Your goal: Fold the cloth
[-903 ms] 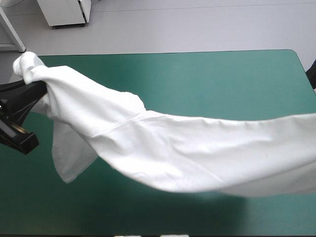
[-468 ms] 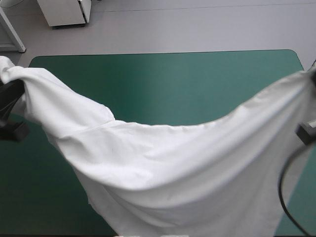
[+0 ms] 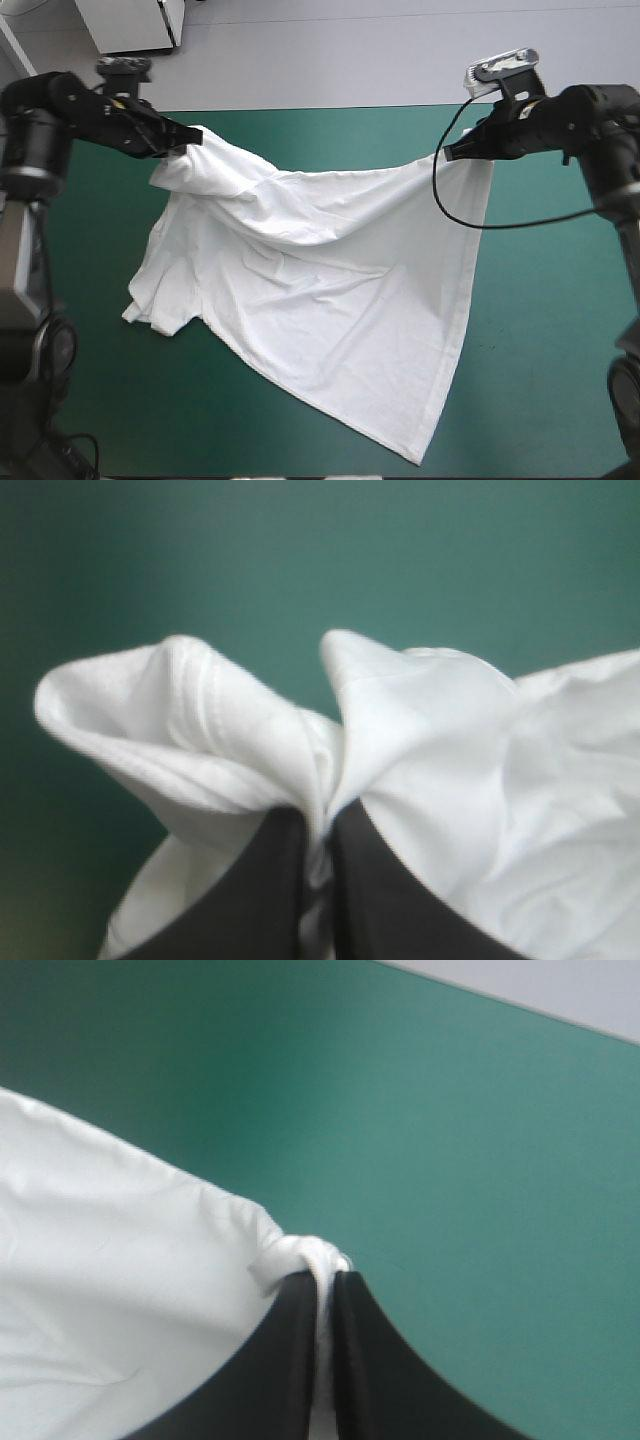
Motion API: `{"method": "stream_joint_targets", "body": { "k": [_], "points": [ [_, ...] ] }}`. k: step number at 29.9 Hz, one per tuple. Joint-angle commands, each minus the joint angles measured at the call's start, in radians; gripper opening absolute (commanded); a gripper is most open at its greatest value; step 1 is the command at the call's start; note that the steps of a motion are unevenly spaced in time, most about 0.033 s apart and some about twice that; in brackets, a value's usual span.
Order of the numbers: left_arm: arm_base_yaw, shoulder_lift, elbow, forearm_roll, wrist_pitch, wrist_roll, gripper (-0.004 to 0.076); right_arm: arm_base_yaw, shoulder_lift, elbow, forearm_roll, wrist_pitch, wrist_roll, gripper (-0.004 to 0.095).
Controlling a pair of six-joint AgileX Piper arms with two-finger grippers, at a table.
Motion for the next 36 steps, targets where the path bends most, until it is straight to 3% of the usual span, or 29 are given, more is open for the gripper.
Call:
{"method": "stream_joint_targets", "body": {
  "k": [1, 7, 14, 18, 22, 24, 28, 36],
  "points": [
    [-0.014, 0.191, -0.175, -0.1, 0.027, 0.013, -0.0022, -0.003, 0.165, -0.128, -0.005, -0.052, -0.019, -0.0013],
    [-0.053, 0.449, -0.43, -0.07, 0.027, 0.005, -0.0022, -0.003, 0.458, -0.346, 0.055, -0.006, -0.019, -0.0012],
    [-0.058, 0.483, -0.456, -0.059, 0.027, 0.023, -0.0022, -0.017, 0.536, -0.426, 0.086, 0.015, -0.019, -0.0004],
    [-0.057, 0.458, -0.45, -0.059, 0.028, 0.023, 0.0022, -0.057, 0.524, -0.426, 0.166, 0.044, -0.046, 0.0157],
    [-0.057, 0.423, -0.396, -0.061, 0.028, 0.03, 0.0193, -0.098, 0.501, -0.408, 0.179, 0.044, -0.037, 0.0483],
    [-0.057, 0.405, -0.356, -0.063, 0.028, 0.03, 0.0282, -0.118, 0.491, -0.393, 0.179, 0.044, -0.036, 0.0584],
    [-0.057, 0.364, -0.287, -0.072, 0.028, 0.029, 0.0364, -0.145, 0.455, -0.339, 0.189, 0.051, -0.049, 0.0589],
    [-0.057, 0.144, -0.138, -0.015, 0.029, 0.037, 0.0383, -0.2, 0.282, -0.15, 0.195, 0.069, -0.067, 0.0585]
  ]
}}
